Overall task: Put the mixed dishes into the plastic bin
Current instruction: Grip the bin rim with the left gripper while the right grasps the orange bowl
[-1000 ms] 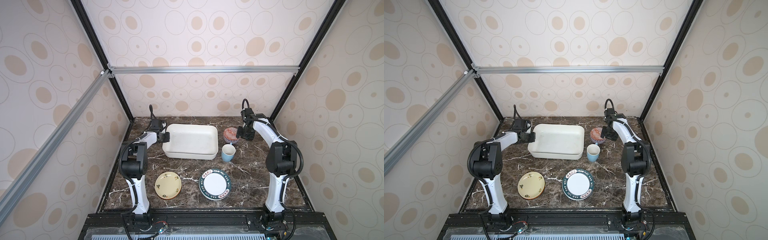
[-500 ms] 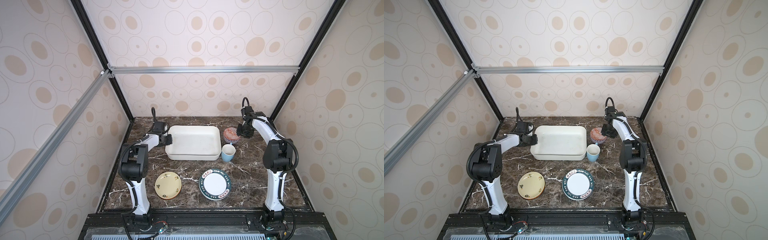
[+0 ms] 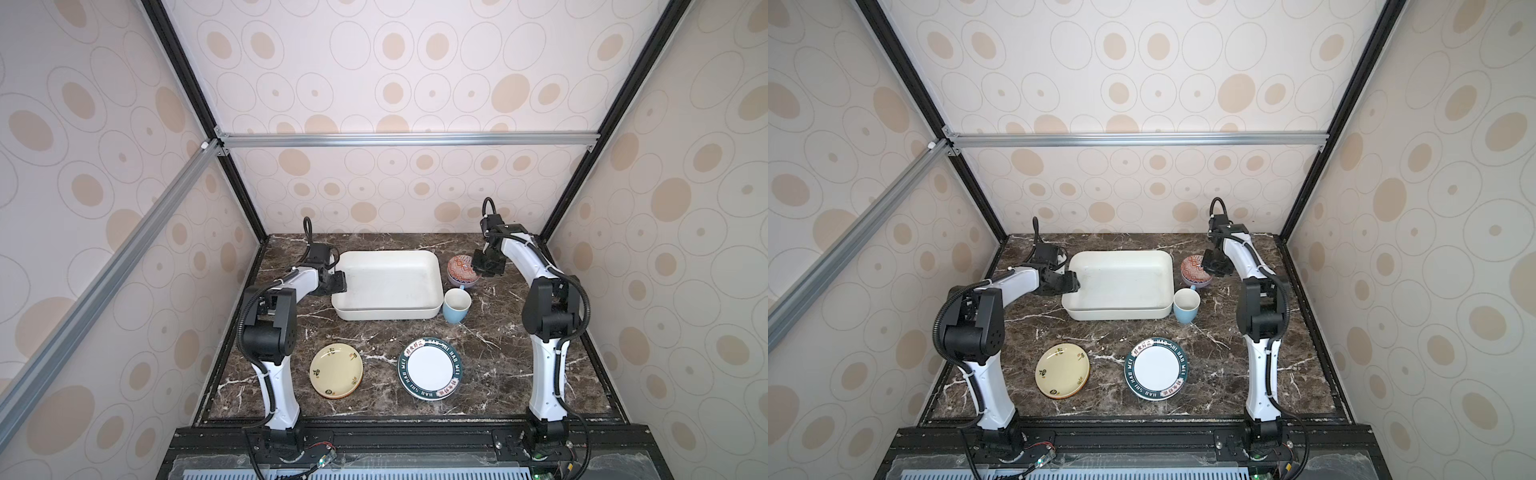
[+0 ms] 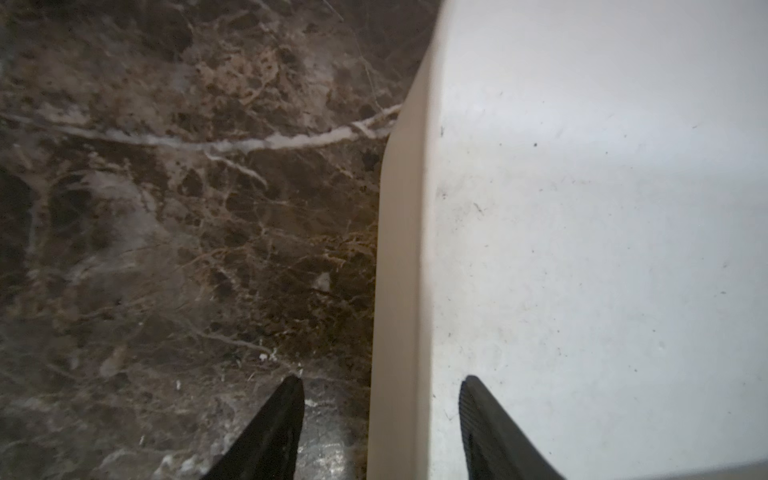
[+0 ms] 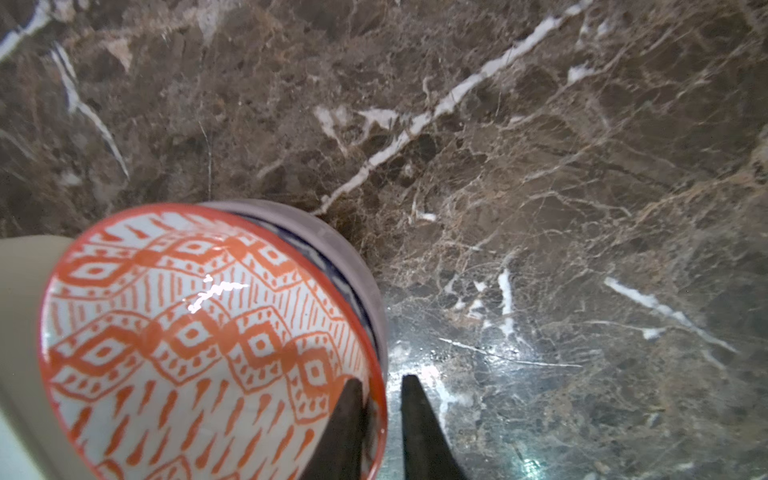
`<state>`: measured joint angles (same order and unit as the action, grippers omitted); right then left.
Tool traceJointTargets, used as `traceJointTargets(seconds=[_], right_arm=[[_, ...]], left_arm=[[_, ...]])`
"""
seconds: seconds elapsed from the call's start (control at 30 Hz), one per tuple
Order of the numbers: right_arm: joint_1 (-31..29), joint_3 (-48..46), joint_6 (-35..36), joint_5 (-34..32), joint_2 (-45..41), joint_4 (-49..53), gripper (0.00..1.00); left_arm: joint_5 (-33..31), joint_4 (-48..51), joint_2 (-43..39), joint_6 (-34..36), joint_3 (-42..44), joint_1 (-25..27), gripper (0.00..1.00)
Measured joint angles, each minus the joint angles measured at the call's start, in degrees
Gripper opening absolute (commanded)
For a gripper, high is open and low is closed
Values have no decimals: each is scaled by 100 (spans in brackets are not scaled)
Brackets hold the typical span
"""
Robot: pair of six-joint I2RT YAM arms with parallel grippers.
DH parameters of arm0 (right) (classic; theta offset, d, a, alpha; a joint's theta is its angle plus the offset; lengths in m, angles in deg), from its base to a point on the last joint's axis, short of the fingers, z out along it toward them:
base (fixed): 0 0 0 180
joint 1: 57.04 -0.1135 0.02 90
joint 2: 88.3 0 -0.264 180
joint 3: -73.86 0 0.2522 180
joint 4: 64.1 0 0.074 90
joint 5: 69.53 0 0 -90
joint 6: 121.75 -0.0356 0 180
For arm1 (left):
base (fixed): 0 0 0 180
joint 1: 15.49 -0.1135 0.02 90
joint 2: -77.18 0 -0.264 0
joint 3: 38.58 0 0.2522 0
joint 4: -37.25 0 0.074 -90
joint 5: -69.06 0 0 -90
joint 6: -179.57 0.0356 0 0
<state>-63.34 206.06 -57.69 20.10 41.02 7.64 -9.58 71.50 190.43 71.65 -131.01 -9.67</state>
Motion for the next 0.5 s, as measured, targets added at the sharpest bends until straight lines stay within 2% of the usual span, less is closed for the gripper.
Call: traceJointTargets(seconds=[0.07, 0.1, 0.3, 0.5], right_arm=[[0, 46, 4, -2, 0, 20, 3], [4, 74, 2, 9, 0, 2, 1], [24, 221, 26, 42, 0, 79, 0], [26, 297, 24, 66, 0, 168, 0]], left_arm=[[-15, 90, 0, 7, -136, 7, 62], [-20, 116, 0, 11, -197, 7, 62], [-144, 326, 4, 74, -723, 7, 63], [-251, 575, 122, 151, -1397, 7, 72]])
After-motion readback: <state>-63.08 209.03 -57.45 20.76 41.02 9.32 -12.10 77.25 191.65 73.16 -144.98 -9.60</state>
